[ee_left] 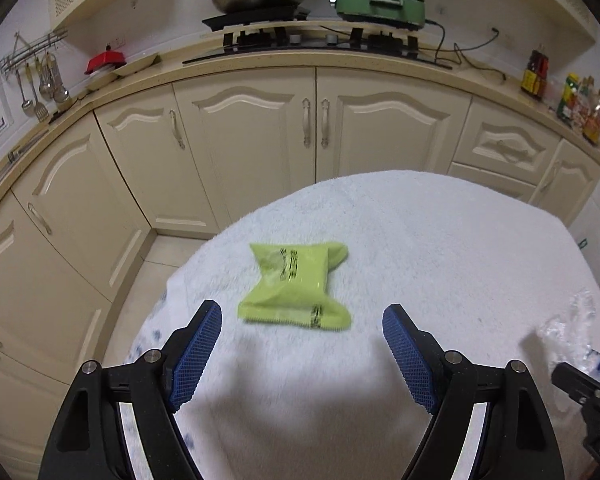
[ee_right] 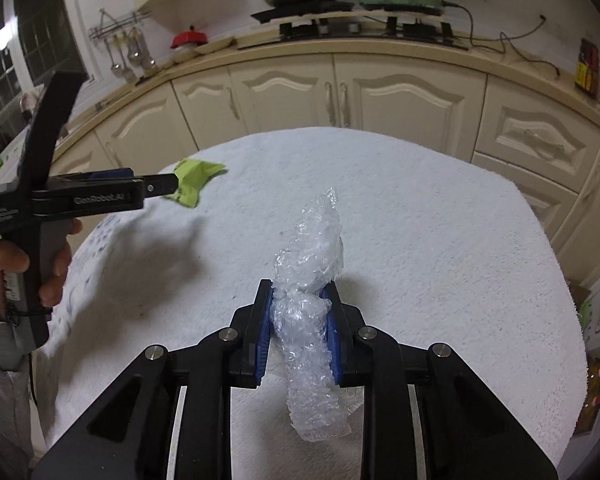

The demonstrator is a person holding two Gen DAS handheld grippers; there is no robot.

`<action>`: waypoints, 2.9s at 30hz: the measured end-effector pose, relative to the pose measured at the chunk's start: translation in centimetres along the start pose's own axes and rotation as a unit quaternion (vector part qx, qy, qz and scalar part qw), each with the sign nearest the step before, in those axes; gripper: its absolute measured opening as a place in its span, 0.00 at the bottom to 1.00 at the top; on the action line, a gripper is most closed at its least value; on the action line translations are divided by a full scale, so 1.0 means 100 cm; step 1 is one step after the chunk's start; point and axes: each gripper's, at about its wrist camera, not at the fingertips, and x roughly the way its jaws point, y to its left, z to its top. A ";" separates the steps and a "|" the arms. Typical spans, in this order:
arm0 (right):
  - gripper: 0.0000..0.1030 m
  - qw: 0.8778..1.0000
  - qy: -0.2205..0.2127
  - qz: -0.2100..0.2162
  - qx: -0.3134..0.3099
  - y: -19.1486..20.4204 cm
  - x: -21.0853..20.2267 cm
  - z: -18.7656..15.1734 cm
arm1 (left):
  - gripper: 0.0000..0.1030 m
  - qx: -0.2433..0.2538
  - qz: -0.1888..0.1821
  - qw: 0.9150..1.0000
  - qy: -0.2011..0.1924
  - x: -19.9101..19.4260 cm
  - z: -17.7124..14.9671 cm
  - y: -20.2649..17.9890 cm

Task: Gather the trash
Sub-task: 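Grasp the green snack packet with the left tool while the right tool grasps the clear plastic wrap, then carry the green packet and clear wrap over the light blue bin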

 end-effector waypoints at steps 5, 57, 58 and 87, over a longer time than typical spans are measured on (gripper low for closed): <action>0.25 1.000 0.000 0.007 0.019 -0.006 0.008 0.003 | 0.76 0.022 0.022 1.000 0.001 0.038 0.019 -0.011; 0.25 0.939 -0.142 -0.122 0.288 -0.281 -0.255 -0.238 | 0.28 0.271 -0.232 0.934 0.010 -0.073 -0.154 -0.482; 0.25 0.937 -0.139 -0.125 0.296 -0.290 -0.254 -0.244 | 0.28 0.277 -0.231 0.933 0.018 -0.064 -0.156 -0.494; 0.25 0.913 -0.082 -0.128 0.378 -0.372 -0.199 -0.312 | 0.30 0.330 -0.226 0.912 0.092 0.086 -0.172 -0.660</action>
